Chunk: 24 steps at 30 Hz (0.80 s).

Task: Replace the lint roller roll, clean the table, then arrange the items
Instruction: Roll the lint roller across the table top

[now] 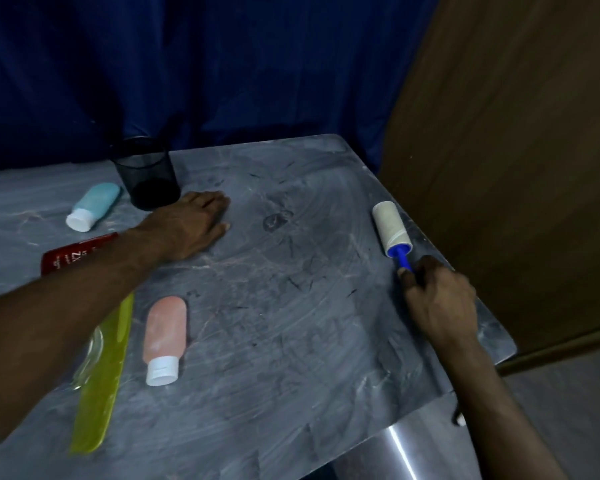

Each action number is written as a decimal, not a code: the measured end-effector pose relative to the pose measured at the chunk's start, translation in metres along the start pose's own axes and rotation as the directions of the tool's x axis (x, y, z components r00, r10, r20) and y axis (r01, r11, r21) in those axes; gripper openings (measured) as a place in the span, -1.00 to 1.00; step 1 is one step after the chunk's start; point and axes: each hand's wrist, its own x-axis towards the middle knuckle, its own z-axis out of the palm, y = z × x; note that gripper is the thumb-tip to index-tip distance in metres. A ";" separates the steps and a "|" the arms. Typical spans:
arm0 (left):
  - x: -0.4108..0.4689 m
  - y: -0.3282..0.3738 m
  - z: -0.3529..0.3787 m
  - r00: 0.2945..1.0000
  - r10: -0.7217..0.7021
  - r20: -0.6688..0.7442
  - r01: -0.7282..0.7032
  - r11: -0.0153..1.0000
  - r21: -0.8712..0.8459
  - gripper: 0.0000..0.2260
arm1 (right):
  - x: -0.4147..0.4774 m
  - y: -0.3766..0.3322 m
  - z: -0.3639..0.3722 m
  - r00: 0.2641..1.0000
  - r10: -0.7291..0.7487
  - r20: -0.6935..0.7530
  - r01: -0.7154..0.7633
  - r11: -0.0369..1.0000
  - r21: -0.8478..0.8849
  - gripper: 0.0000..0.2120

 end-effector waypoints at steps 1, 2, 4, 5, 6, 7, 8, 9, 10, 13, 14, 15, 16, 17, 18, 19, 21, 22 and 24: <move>0.000 0.000 0.000 1.000 0.002 0.001 -0.002 1.000 0.007 -0.38 | 0.001 0.004 -0.001 1.000 0.010 -0.003 -0.010 1.000 -0.002 -0.78; 0.001 0.000 0.000 1.000 0.004 0.001 -0.004 1.000 0.013 -0.38 | 0.002 0.007 -0.002 1.000 0.018 -0.010 -0.018 1.000 -0.012 -0.78; 0.001 0.000 0.000 1.000 0.006 0.000 -0.006 1.000 0.023 -0.38 | 0.003 0.012 -0.005 0.999 0.034 -0.014 -0.034 0.999 -0.015 -0.78; 0.001 0.000 0.000 1.000 0.008 0.001 -0.008 1.000 0.028 -0.38 | 0.003 0.014 -0.006 0.999 0.042 -0.015 -0.042 0.999 -0.005 -0.78; 0.001 0.000 0.000 1.000 0.008 0.003 -0.008 0.999 0.032 -0.38 | 0.003 0.016 -0.006 0.999 0.048 -0.020 -0.048 0.999 0.003 -0.79; 0.001 -0.001 0.000 1.000 0.007 0.003 -0.007 0.999 0.033 -0.38 | 0.003 0.017 -0.007 0.998 0.049 -0.028 -0.049 0.999 0.006 -0.79; 0.001 -0.001 0.001 1.000 0.006 0.000 -0.006 0.999 0.031 -0.37 | 0.002 0.018 -0.007 0.998 0.053 -0.033 -0.053 0.999 0.013 -0.79; 0.000 -0.001 0.001 1.000 0.005 -0.002 -0.005 1.000 0.031 -0.37 | 0.002 0.018 -0.007 0.998 0.059 -0.034 -0.058 0.998 0.026 -0.79; 0.000 -0.002 0.000 1.000 0.004 -0.002 -0.004 1.000 0.030 -0.37 | 0.001 0.019 -0.007 0.998 0.061 -0.033 -0.060 0.998 0.034 -0.80; -0.001 -0.001 -0.001 1.000 -0.005 0.017 0.005 1.000 0.019 -0.37 | 0.001 0.018 -0.006 0.998 0.055 -0.017 -0.054 0.998 0.032 -0.81; -0.002 -0.001 -0.002 1.000 -0.008 0.020 0.008 1.000 0.010 -0.37 | 0.001 0.017 -0.006 0.999 0.050 -0.012 -0.050 0.998 0.024 -0.81; -0.004 -0.001 -0.002 1.000 -0.009 0.015 0.009 1.000 0.002 -0.37 | 0.001 0.016 -0.005 0.999 0.035 -0.020 -0.035 0.999 0.002 -0.79; -0.005 -0.001 -0.003 1.000 -0.008 0.006 0.008 1.000 -0.005 -0.38 | 0.001 0.015 -0.005 0.999 0.012 -0.034 -0.013 1.000 -0.029 -0.78; -0.007 0.000 -0.005 1.000 -0.008 -0.003 0.008 1.000 -0.011 -0.39 | 0.000 0.012 -0.004 0.999 -0.013 -0.043 0.011 0.999 -0.053 -0.78; -0.009 0.000 -0.006 1.000 -0.012 -0.008 0.012 1.000 -0.017 -0.39 | -0.001 0.009 -0.003 0.998 -0.038 -0.042 0.035 0.997 -0.065 -0.77; -0.011 0.001 -0.007 1.000 -0.018 -0.006 0.017 1.000 -0.026 -0.40 | -0.003 0.004 -0.002 0.997 -0.063 -0.041 0.060 0.996 -0.069 -0.76; -0.012 0.004 -0.008 1.000 -0.031 0.005 0.031 0.999 -0.039 -0.40 | -0.008 -0.005 0.002 0.992 -0.118 -0.042 0.115 0.991 -0.067 -0.75; -0.012 0.005 -0.009 0.999 -0.034 0.010 0.034 0.999 -0.041 -0.40 | -0.010 -0.011 0.004 0.989 -0.143 -0.034 0.141 0.988 -0.058 -0.75; -0.012 0.005 -0.010 0.999 -0.033 0.017 0.034 0.998 -0.052 -0.40 | -0.014 -0.022 0.008 0.984 -0.179 0.005 0.179 0.984 -0.025 -0.77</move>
